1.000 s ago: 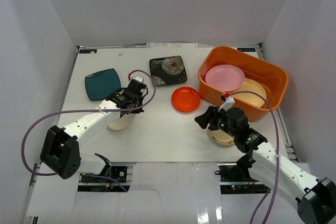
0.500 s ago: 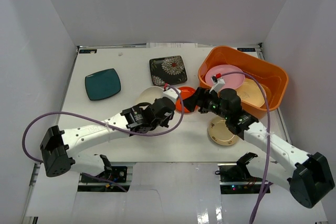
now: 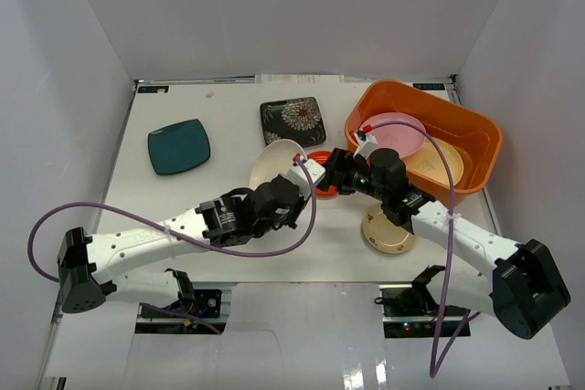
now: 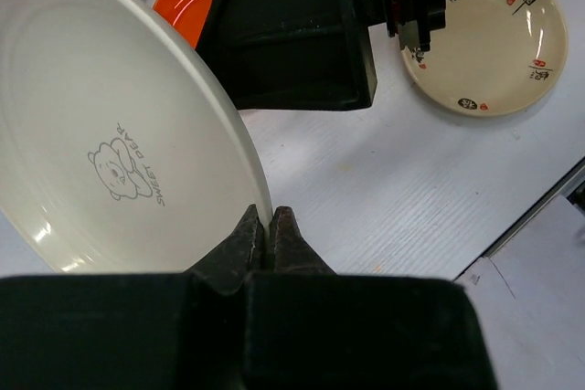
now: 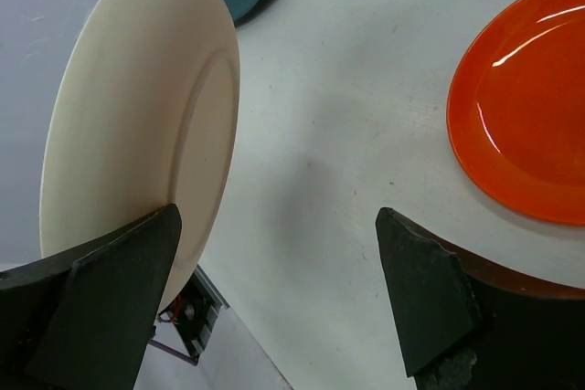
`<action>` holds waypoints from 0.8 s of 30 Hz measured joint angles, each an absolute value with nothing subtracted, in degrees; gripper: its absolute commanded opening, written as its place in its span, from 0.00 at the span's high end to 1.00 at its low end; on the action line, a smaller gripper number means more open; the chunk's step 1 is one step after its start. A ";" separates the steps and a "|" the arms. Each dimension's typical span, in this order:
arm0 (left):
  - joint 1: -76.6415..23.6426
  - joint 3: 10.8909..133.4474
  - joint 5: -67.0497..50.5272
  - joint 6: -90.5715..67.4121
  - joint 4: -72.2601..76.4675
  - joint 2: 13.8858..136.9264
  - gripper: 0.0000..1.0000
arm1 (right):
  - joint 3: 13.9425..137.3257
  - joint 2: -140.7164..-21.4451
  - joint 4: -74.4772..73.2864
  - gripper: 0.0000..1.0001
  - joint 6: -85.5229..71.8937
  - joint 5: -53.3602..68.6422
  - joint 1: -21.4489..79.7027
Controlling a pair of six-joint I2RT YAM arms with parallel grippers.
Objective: Place the plates into the plastic bin on the countertop
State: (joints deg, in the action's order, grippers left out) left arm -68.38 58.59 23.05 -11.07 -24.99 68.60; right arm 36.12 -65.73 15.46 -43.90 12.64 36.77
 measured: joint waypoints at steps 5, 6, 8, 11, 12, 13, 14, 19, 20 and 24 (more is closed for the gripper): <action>-68.49 58.61 23.03 -10.33 -25.17 68.79 1.00 | 36.05 -59.96 11.18 0.09 -42.87 7.44 37.04; -68.49 58.59 22.76 -10.24 -25.28 68.79 1.00 | 36.03 -57.12 10.39 0.09 -42.70 5.52 37.10; -68.51 58.61 21.61 -9.89 -25.30 68.82 1.00 | 36.23 -51.66 10.15 0.07 -41.93 2.26 37.26; -68.62 58.59 19.44 -9.13 -25.02 68.82 1.00 | 39.05 -48.88 9.19 0.05 -40.62 0.43 37.30; -68.69 58.59 18.70 -8.80 -24.86 68.82 1.00 | 40.64 -49.89 9.13 0.05 -40.23 0.58 37.34; -68.71 58.59 18.09 -8.49 -24.60 68.82 1.00 | 41.98 -51.27 9.21 0.05 -39.97 1.13 37.50; -68.75 58.57 17.50 -8.16 -24.29 68.82 1.00 | 43.03 -52.86 9.41 0.05 -39.83 1.78 37.85; -68.75 58.57 15.97 -6.83 -23.00 68.82 1.00 | 43.75 -61.89 8.56 0.19 -39.59 4.75 40.51; -68.75 58.57 15.79 -6.66 -22.85 68.82 1.00 | 43.75 -63.09 7.97 0.24 -39.40 4.97 40.91; -68.77 58.50 15.49 -6.31 -22.59 69.10 0.84 | 43.68 -63.88 7.42 0.59 -40.18 5.30 41.60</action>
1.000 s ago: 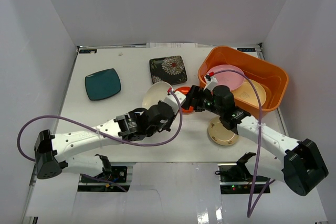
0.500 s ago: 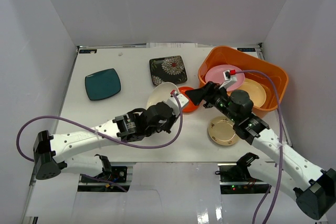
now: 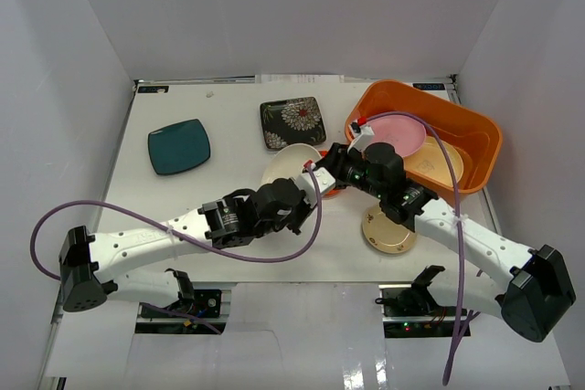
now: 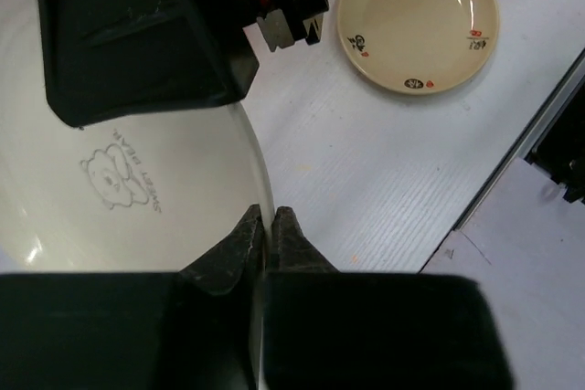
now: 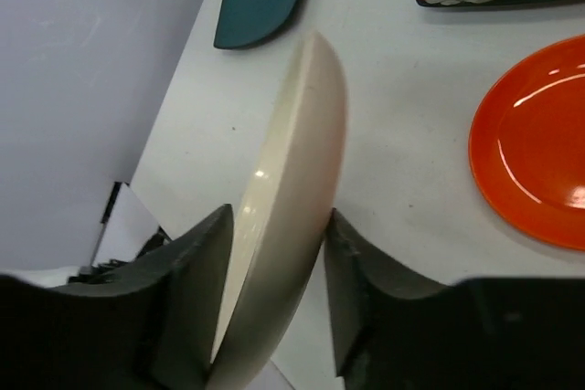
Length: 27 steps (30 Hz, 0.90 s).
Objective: Place the plates into the plastic bin on the countertop
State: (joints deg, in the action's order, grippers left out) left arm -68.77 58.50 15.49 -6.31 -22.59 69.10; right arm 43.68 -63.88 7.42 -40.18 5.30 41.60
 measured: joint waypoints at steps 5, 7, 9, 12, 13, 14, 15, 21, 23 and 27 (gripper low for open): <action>-69.08 58.61 17.37 -6.37 -21.87 69.36 0.31 | 43.68 -62.70 7.07 0.92 -40.71 1.74 41.69; -69.08 59.09 18.31 -7.16 -21.74 69.45 0.06 | 43.79 -62.54 6.26 0.92 -39.77 -0.69 41.39; -69.06 60.03 19.53 -8.16 -21.78 69.71 0.02 | 44.34 -62.59 4.82 0.92 -38.52 -2.94 40.51; -69.04 61.98 22.06 -9.28 -21.23 70.28 0.02 | 47.24 -62.96 2.70 0.92 -36.95 -4.01 35.90; -69.01 62.52 23.20 -9.58 -20.64 70.35 0.02 | 48.56 -63.16 2.66 0.92 -36.75 -3.18 32.80; -68.86 62.96 24.01 -9.93 -20.12 70.35 0.02 | 49.84 -63.24 2.70 0.92 -36.45 -2.70 28.86; -68.53 63.31 24.73 -10.39 -19.22 70.37 0.02 | 50.83 -63.33 2.76 0.92 -36.27 -2.24 24.95; -59.35 65.34 21.56 -15.75 -15.59 74.00 0.02 | 52.80 -63.75 3.38 0.92 -35.29 -1.89 3.73; -53.21 65.43 18.02 -19.22 -14.70 77.32 0.02 | 52.56 -64.86 3.46 0.92 -35.05 -1.74 -0.78; -43.53 65.54 11.42 -25.43 -14.83 85.45 0.03 | 50.39 -68.18 3.49 0.92 -34.28 -1.54 -6.44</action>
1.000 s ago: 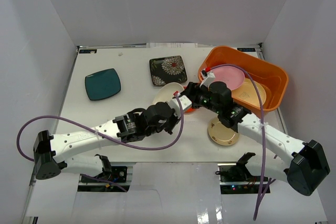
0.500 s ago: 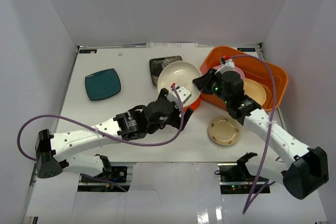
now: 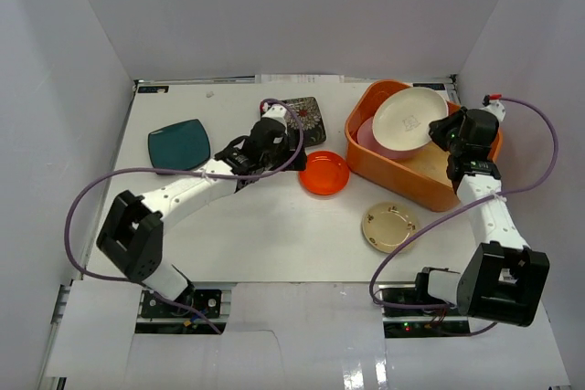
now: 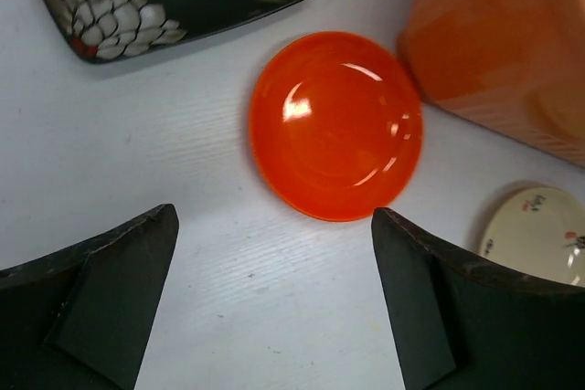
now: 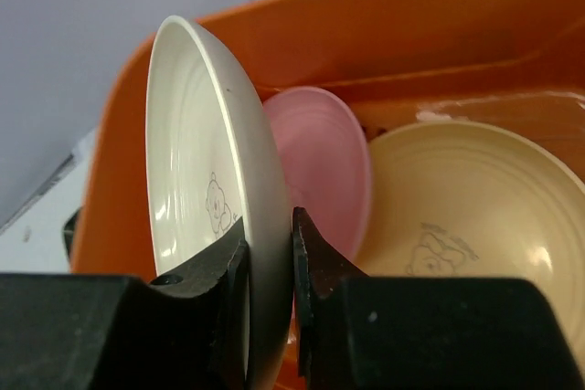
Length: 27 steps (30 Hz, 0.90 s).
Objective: Place the plates into the plastic bin on the countertop
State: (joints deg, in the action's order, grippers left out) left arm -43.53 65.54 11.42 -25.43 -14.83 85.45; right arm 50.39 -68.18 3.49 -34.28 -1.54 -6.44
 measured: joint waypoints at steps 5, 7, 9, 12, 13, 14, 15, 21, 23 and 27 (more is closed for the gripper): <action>-36.80 65.56 3.01 -31.97 -15.20 94.89 0.15 | 48.84 -71.66 2.28 0.35 -33.85 -1.93 -8.01; -35.40 65.54 -0.25 -34.00 -14.48 97.65 0.17 | 48.84 -71.48 2.35 0.18 -33.43 -2.02 -8.03; -34.61 65.54 -2.63 -35.51 -13.61 99.70 0.17 | 48.84 -70.83 2.42 0.12 -32.80 -1.32 -8.03; -34.15 65.54 -4.97 -37.01 -11.92 102.02 0.18 | 48.84 -68.73 2.26 0.12 -32.58 1.54 -7.70; -34.06 65.69 -5.52 -37.39 -11.40 102.76 0.19 | 48.84 -67.59 2.15 0.16 -32.56 2.57 -7.44; -34.04 65.89 -5.87 -37.58 -11.00 103.53 0.20 | 48.84 -66.50 2.09 0.16 -32.53 3.05 -7.07; -33.98 66.35 -6.15 -37.76 -10.85 104.51 0.24 | 48.64 -64.84 1.93 0.22 -32.53 3.46 -6.09; -33.91 69.28 -6.59 -37.93 -8.97 110.34 0.34 | 41.28 -49.87 0.69 0.50 -32.45 5.74 7.40; -33.85 69.60 -6.96 -38.13 -7.84 111.53 0.39 | 37.74 -45.34 -1.67 0.51 -32.56 6.22 13.17; -33.78 69.84 -6.90 -38.39 -6.07 112.44 0.48 | 29.08 -37.47 -9.69 0.51 -33.30 4.97 18.15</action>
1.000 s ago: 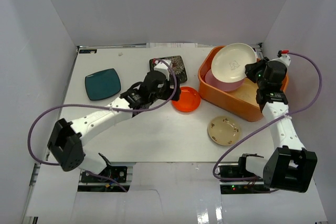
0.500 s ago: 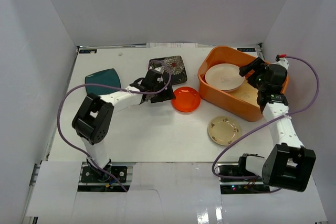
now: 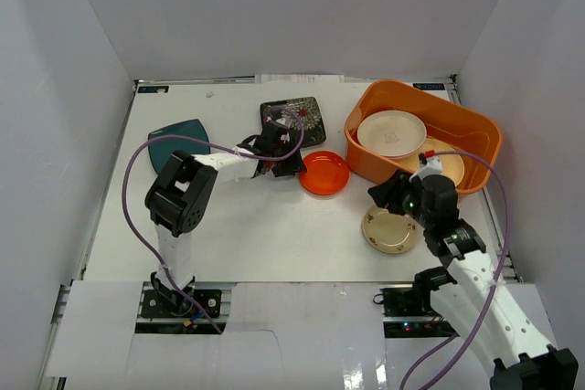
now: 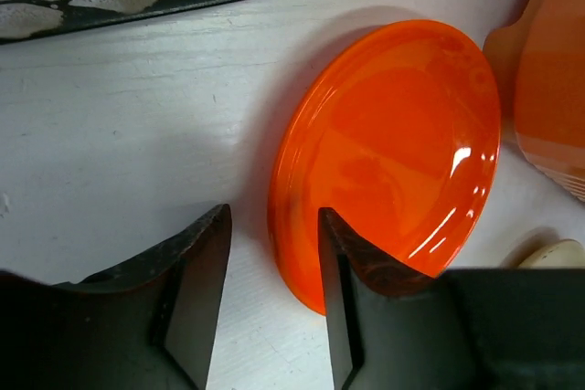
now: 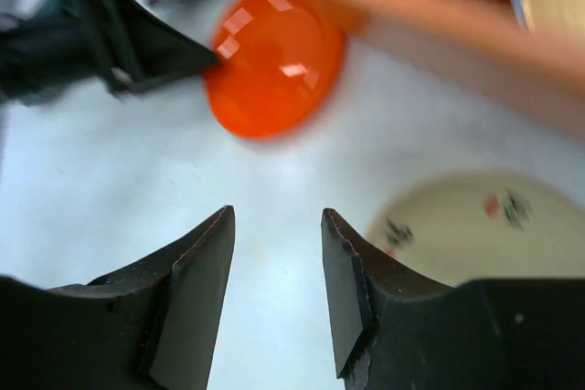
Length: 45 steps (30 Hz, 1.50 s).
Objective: Place the plates into the plastic bin on the countertop
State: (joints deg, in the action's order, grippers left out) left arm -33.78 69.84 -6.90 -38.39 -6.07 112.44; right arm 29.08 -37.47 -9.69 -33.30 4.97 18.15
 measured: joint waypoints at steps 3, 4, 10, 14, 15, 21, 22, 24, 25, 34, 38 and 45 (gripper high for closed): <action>-33.67 70.17 -6.90 -38.68 -5.39 113.30 0.72 | 24.27 -31.70 -19.55 0.46 -34.54 1.15 18.46; -33.67 70.30 -6.83 -38.92 -5.30 113.69 0.80 | 24.14 -30.44 -23.33 0.45 -34.87 -0.89 18.46; -33.45 71.00 -8.21 -39.72 -3.40 114.45 1.00 | 24.21 -26.94 -33.93 0.03 -39.38 -11.75 18.46; -33.17 70.13 -8.38 -39.62 -3.86 113.03 1.00 | 24.21 -31.03 -37.01 0.01 -42.26 -16.58 18.39; -33.17 69.21 -8.38 -39.24 -4.32 111.70 1.00 | 24.21 -32.16 -37.78 0.00 -43.27 -17.98 18.35; -33.06 58.22 -9.08 -37.45 -7.84 95.61 1.00 | 24.14 -35.05 -40.58 0.08 -48.38 -24.47 16.16; -33.06 57.01 -9.30 -37.10 -7.90 92.66 1.00 | 24.05 -35.24 -40.60 0.08 -49.25 -24.71 15.66; -33.06 55.46 -9.52 -36.27 -8.73 86.61 1.00 | 23.29 -35.94 -40.42 0.09 -50.76 -24.88 14.85; -33.06 55.27 -9.54 -35.57 -9.28 83.59 1.00 | 22.63 -36.29 -40.36 0.11 -51.33 -24.73 14.74; -36.27 56.12 -8.16 -29.41 -11.90 74.13 1.00 | 17.43 -38.85 -32.60 0.61 -55.02 -19.66 14.39; -37.69 56.12 -7.49 -27.09 -13.67 73.23 1.00 | 15.03 -38.61 -27.38 0.86 -56.62 -15.97 14.26; -38.00 56.86 -4.45 -24.77 -14.57 66.92 1.00 | 12.27 -31.94 -25.85 0.92 -58.13 -7.29 14.46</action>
